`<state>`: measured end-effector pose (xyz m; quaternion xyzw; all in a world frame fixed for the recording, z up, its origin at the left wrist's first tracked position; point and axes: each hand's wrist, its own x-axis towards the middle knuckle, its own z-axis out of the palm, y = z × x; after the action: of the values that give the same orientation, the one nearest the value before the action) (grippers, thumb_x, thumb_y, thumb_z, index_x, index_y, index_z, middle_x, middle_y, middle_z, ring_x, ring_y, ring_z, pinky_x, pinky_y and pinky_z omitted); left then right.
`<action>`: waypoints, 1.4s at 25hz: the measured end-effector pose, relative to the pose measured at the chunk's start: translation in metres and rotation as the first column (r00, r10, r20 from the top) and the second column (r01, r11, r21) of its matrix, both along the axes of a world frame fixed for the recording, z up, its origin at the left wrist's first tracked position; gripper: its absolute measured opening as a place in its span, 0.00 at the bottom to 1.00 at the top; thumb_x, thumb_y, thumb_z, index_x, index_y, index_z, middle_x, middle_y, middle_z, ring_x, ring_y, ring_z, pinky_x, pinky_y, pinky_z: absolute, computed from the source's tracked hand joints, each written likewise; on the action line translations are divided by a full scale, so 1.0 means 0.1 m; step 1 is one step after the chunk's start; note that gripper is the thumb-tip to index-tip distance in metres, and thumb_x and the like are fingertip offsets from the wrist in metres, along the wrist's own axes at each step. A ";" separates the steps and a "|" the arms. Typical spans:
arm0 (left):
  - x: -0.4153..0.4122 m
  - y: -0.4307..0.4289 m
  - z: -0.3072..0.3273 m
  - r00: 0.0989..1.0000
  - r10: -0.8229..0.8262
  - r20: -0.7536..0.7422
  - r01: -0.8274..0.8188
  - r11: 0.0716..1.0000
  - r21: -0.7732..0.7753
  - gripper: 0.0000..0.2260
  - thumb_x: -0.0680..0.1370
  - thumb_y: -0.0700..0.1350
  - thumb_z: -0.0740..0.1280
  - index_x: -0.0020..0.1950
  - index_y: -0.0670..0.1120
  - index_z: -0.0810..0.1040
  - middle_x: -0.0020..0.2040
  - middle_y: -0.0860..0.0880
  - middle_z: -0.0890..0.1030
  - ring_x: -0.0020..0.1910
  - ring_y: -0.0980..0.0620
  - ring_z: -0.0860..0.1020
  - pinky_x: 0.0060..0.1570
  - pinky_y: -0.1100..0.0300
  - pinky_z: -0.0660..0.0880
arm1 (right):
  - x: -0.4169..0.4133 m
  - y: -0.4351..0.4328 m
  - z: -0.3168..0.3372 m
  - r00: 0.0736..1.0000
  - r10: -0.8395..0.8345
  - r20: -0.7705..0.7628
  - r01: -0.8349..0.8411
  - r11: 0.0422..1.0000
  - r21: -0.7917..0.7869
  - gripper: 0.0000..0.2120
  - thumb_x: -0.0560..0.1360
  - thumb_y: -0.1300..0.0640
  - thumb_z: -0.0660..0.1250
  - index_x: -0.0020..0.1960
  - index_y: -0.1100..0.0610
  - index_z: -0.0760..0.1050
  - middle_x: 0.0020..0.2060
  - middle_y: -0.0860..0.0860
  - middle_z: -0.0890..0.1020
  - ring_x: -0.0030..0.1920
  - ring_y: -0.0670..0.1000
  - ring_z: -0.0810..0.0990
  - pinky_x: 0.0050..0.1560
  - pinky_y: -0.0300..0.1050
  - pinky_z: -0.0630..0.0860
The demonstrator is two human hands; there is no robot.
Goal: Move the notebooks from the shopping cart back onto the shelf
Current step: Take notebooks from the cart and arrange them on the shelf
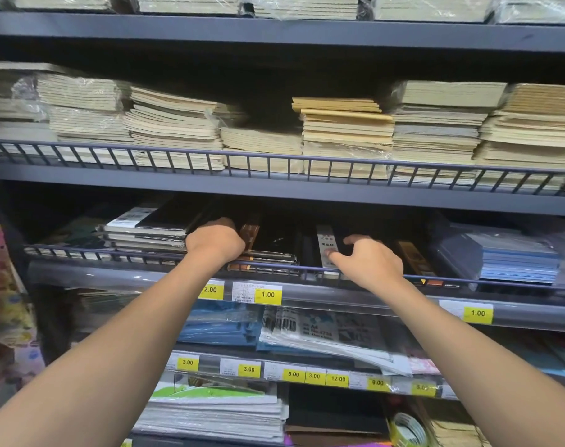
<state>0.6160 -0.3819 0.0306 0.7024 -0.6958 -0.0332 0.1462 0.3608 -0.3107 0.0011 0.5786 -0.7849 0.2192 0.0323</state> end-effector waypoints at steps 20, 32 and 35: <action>0.11 0.62 0.23 0.962 -0.219 0.164 0.197 0.970 0.141 0.26 0.82 0.63 0.51 0.71 0.47 0.70 0.72 0.42 0.71 0.76 0.39 0.61 0.72 0.41 0.62 | 0.12 0.62 0.52 0.992 0.066 -0.109 -0.017 0.917 0.398 0.33 0.78 0.32 0.54 0.77 0.48 0.63 0.73 0.52 0.70 0.74 0.57 0.64 0.73 0.62 0.61; 0.23 2.21 2.01 0.914 -0.335 0.228 0.251 0.910 0.331 0.31 0.83 0.65 0.47 0.83 0.52 0.50 0.84 0.47 0.45 0.82 0.43 0.40 0.79 0.41 0.46 | 0.19 1.99 2.29 0.982 0.184 0.046 -0.182 0.844 0.504 0.38 0.77 0.31 0.55 0.81 0.47 0.54 0.81 0.49 0.55 0.81 0.54 0.49 0.77 0.67 0.47; 0.22 2.50 2.39 0.886 -0.372 0.277 0.295 0.913 0.283 0.32 0.82 0.66 0.45 0.83 0.53 0.46 0.84 0.48 0.42 0.81 0.44 0.38 0.79 0.40 0.45 | 0.19 2.31 2.78 0.980 0.198 0.002 -0.178 0.877 0.445 0.38 0.78 0.33 0.57 0.82 0.47 0.51 0.82 0.49 0.51 0.82 0.54 0.47 0.78 0.66 0.44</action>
<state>0.6377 -0.1318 0.2693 0.5794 -0.8124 -0.0230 -0.0618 0.3795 -0.0792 0.2794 0.6489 -0.7532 0.0242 -0.1049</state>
